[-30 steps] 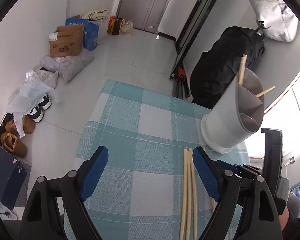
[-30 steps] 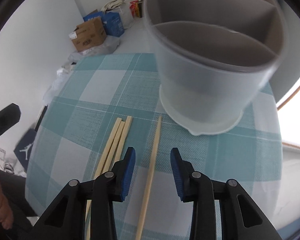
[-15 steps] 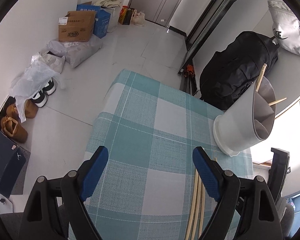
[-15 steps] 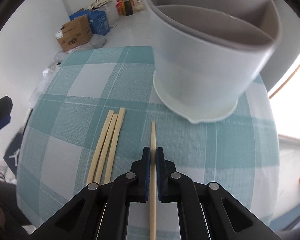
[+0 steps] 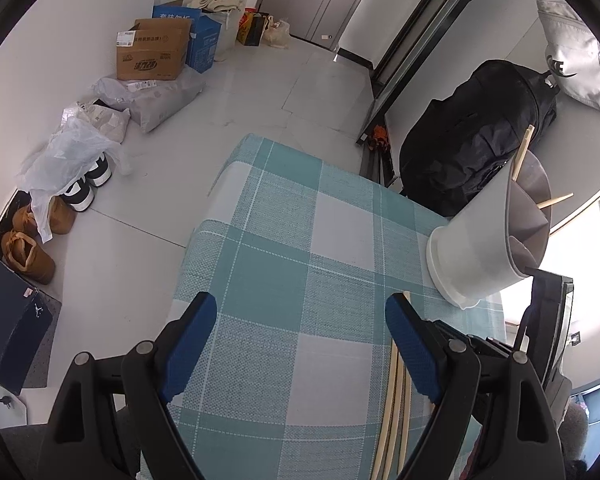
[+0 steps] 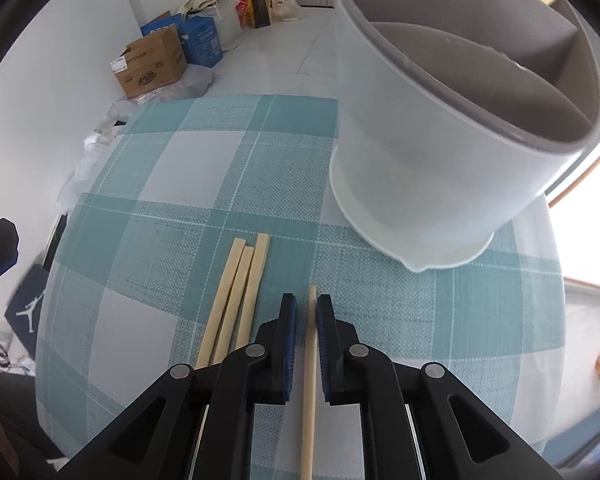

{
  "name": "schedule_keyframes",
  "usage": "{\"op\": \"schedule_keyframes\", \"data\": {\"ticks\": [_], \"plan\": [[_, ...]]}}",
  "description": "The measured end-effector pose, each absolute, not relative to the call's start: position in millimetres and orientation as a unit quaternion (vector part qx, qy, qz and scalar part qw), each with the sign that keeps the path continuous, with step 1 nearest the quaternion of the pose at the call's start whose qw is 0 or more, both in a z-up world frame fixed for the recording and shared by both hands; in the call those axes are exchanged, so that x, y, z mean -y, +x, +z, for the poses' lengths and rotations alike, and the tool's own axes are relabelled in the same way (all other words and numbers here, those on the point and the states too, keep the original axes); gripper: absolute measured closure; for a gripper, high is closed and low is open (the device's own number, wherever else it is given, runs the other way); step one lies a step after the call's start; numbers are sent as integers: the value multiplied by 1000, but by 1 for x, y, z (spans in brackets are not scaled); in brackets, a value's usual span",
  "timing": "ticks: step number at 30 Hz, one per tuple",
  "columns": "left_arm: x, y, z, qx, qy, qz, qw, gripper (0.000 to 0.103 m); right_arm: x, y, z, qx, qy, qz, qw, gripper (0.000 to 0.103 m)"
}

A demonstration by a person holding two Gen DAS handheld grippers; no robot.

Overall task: Organize utensils
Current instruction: 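Grasp a single chopstick with the right gripper and lift it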

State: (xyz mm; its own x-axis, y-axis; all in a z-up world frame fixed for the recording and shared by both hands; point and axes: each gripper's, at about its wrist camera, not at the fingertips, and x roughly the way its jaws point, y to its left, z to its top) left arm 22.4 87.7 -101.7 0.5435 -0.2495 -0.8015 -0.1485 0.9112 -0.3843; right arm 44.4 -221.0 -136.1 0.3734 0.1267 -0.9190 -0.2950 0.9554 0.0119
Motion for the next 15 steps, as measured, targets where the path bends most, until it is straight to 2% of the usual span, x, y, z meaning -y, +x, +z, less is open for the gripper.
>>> {"op": "schedule_keyframes", "data": {"ticks": [1,6,15], "plan": [[-86,23,-103,-479,-207,-32,853,20,221,45,-136,-545,-75,131,825,100],[-68,24,-110,-502,-169,-53,847,20,230,45,-122,-525,-38,147,837,100],[-18,22,-134,-564,-100,-106,813,20,292,22,-53,-425,89,169,885,100]]}}
